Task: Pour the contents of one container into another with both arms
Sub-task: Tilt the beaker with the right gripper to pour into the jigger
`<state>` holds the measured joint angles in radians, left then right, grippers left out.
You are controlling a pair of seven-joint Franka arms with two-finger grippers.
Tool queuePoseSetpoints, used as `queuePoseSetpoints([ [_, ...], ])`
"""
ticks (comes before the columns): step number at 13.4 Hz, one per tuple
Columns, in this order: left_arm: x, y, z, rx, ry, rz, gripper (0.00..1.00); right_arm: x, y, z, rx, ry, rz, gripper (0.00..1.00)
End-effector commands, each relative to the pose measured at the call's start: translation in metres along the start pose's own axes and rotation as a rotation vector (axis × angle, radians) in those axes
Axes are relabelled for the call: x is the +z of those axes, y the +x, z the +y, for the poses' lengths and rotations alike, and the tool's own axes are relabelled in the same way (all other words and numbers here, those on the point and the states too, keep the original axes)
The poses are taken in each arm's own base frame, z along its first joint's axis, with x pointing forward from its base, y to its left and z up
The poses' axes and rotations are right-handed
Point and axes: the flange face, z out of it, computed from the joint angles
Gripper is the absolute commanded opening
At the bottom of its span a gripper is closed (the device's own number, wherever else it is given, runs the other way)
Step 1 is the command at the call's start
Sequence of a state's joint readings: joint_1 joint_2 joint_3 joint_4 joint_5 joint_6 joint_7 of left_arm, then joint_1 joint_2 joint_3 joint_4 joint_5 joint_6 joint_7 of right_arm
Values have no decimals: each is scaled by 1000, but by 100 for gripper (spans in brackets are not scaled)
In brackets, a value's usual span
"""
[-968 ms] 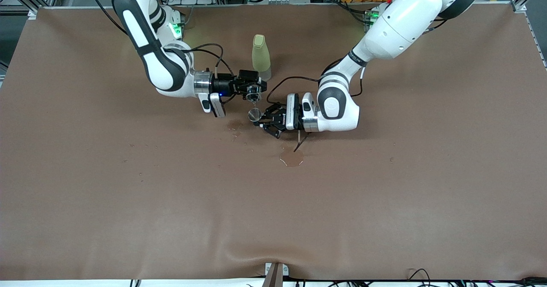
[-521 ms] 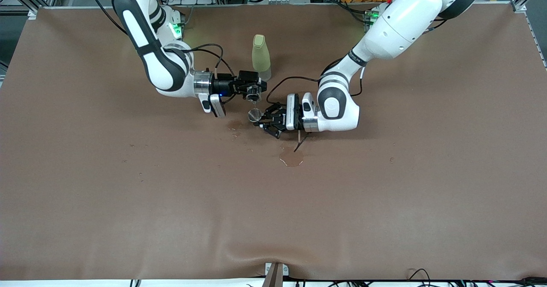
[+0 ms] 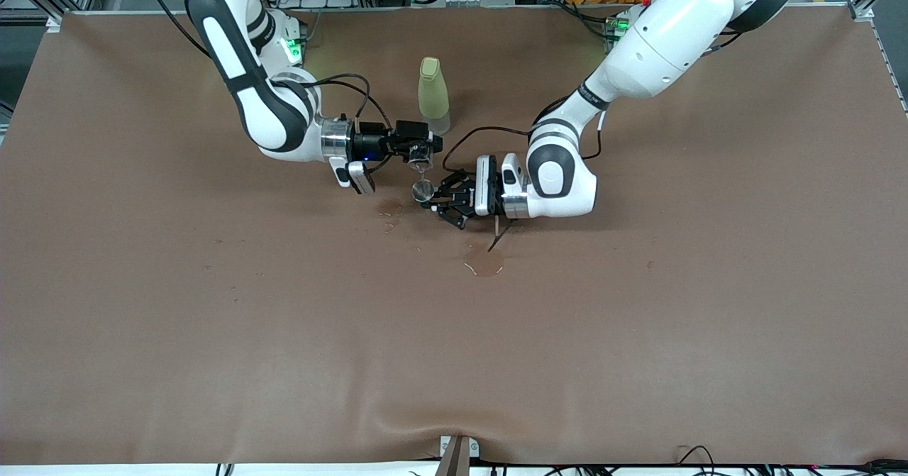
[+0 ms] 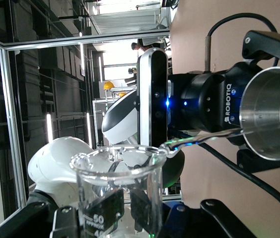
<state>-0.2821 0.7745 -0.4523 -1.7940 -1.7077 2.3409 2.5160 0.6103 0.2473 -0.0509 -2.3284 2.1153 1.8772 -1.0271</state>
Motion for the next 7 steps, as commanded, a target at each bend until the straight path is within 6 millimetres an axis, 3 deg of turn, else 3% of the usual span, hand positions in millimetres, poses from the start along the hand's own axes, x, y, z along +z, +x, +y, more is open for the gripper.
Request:
queuePoseSetpoints([
  [1,-6,7,7,10,22,4,0,-2,2,-6,35,16,22,0],
  [7,-5,7,8,10,20,4,0,1,5,-10,131,38,42,0],
])
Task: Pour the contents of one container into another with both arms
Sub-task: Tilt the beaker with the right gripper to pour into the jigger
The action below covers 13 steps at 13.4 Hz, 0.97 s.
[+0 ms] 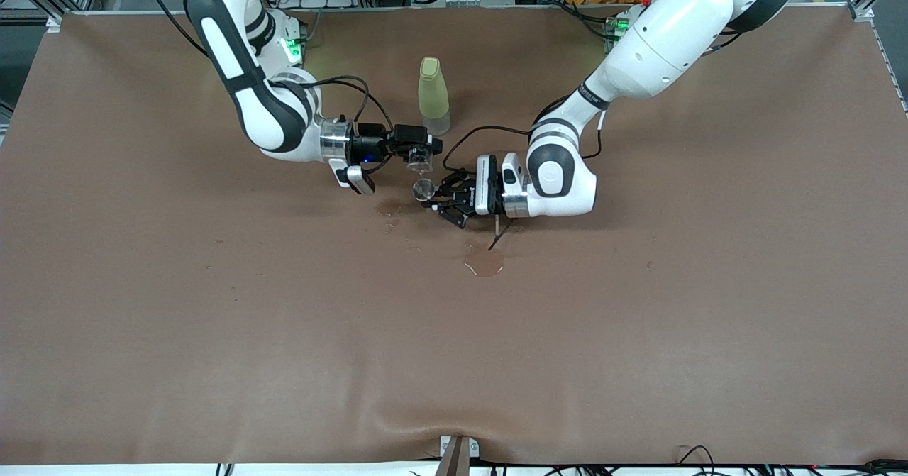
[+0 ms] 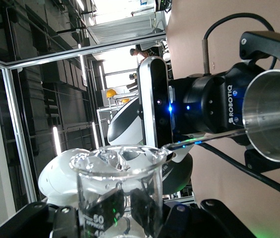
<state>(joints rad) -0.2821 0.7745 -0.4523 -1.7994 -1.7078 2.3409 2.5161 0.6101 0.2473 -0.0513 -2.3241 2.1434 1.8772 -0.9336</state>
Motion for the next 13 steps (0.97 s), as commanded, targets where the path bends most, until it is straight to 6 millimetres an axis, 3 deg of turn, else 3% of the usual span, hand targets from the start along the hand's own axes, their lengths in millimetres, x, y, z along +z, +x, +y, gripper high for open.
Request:
queuePoseSetpoints([
  [1,-6,9,6,14,23,7,0,0,2,-8,31,22,20,0],
  [7,-6,7,5,9,23,7,0,1,2,-9,158,29,13,0],
  [13,-6,7,6,8,23,6,0,1,2,-10,141,30,13,0],
])
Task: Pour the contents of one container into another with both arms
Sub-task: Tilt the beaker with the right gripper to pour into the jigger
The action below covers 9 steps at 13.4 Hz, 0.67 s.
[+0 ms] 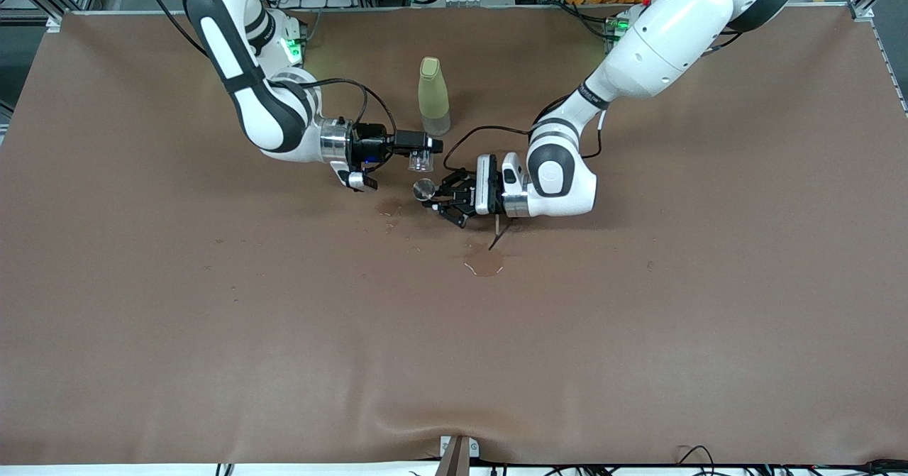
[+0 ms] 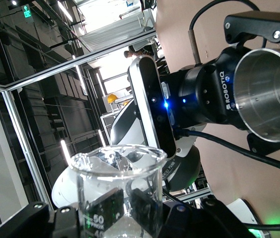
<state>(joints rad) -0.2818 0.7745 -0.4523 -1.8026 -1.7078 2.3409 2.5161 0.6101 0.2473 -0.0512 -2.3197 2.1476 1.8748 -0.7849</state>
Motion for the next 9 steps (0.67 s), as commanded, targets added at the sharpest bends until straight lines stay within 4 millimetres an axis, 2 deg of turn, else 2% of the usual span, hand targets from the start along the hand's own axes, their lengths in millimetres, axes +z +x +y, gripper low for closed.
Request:
queuePoseSetpoints([
  [1,-6,8,5,10,24,8,0,1,1,-10,-41,25,10,0],
  [4,-6,10,4,14,26,9,0,2,1,-11,-157,24,9,0],
  [6,-12,12,-1,15,35,13,0,3,0,-10,-367,16,2,0],
  [9,-44,23,-18,21,77,18,0,4,0,-18,-664,17,-11,0],
])
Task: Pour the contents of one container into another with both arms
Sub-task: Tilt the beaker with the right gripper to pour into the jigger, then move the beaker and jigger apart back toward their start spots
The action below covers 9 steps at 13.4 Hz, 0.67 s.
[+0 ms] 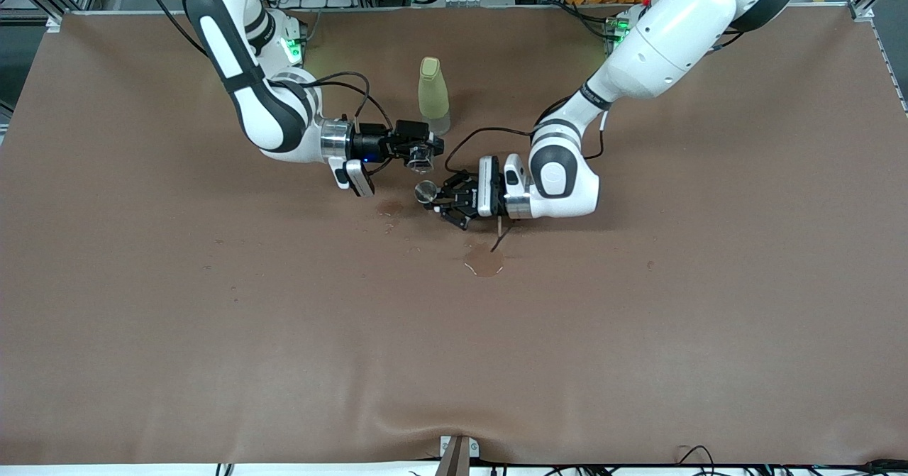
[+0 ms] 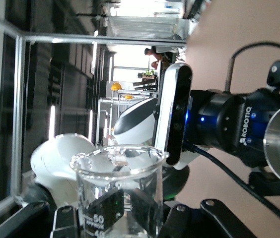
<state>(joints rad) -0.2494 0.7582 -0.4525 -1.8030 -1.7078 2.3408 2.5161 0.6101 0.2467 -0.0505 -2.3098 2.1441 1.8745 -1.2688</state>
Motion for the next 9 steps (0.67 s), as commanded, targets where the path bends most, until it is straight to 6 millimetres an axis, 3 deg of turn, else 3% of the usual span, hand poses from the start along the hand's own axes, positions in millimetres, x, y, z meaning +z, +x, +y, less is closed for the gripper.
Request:
queuePoseSetpoints([
  [1,-40,17,-9,15,53,15,0,1,12,-17,-272,15,-14,0],
  [2,-55,20,-12,14,61,27,0,-3,24,-22,-397,11,-38,0],
  [4,-93,20,-23,32,68,33,0,-34,57,-29,-613,-25,-79,0],
  [6,-134,18,-33,63,35,23,0,-84,93,-35,-767,-13,-119,0],
  [9,-214,4,-45,84,-59,42,0,-172,135,-41,-960,-10,-186,0],
])
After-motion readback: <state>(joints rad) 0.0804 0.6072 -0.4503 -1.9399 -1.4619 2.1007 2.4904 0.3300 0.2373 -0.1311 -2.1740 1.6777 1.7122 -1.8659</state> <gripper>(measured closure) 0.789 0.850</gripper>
